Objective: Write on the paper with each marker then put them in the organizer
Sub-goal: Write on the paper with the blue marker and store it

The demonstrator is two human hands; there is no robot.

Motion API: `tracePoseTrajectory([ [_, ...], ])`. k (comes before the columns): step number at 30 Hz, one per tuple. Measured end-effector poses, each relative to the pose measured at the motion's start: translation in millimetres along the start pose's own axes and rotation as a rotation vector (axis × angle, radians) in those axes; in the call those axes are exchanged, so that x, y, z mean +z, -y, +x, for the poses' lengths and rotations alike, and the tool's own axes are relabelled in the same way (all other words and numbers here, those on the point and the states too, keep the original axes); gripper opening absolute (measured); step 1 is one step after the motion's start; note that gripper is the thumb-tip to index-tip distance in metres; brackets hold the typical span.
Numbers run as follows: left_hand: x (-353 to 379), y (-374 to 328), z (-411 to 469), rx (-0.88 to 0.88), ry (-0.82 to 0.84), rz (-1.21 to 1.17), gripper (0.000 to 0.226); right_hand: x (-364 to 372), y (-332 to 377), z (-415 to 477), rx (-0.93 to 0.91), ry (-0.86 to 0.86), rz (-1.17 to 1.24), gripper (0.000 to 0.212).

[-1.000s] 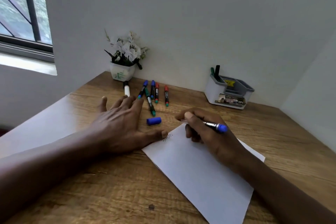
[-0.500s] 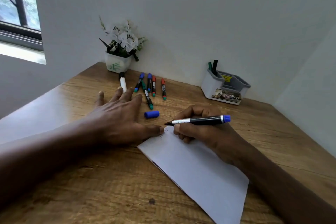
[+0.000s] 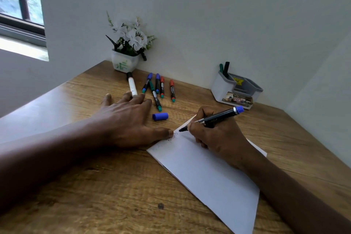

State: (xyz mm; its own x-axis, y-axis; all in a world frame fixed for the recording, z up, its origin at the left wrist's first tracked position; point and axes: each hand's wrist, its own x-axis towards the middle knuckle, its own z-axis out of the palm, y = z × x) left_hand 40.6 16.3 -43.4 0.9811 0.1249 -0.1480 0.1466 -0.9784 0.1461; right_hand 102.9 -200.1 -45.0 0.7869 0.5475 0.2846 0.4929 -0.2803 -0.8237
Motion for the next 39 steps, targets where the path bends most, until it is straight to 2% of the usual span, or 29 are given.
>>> tracePoseTrajectory([
  [7, -2.9, -1.1, -3.1, -0.005, 0.011, -0.006, 0.122, 1.7, 1.1, 0.4, -0.001, -0.024, -0.02, 0.019],
  [12, -4.9, -1.5, -3.0, -0.01, 0.021, -0.014, 0.125, 2.7, -2.3, -0.8, 0.011, -0.03, -0.026, 0.012],
  [16, -4.2, -1.6, -3.7, -0.006, 0.015, -0.009, 0.123, 2.8, -0.5, -0.2, 0.0, 0.002, -0.063, 0.013],
  [24, -4.6, -1.8, -4.6, -0.005, 0.004, -0.006, 0.123, 3.1, 0.4, 0.0, 0.021, -0.055, -0.063, 0.02],
  [27, -4.7, -1.7, -4.1, -0.007, 0.006, -0.009, 0.122, 2.6, -0.7, 0.2, 0.041, -0.086, -0.006, 0.018],
  [34, -3.6, -0.7, -3.8, -0.004, -0.014, -0.013, 0.112, 5.3, -1.9, 0.3, 0.021, -0.086, -0.096, 0.013],
  [39, -3.6, -0.9, -1.9, -0.01, -0.002, -0.013, 0.116, 4.2, -1.0, -0.4, 0.035, -0.094, -0.057, 0.016],
])
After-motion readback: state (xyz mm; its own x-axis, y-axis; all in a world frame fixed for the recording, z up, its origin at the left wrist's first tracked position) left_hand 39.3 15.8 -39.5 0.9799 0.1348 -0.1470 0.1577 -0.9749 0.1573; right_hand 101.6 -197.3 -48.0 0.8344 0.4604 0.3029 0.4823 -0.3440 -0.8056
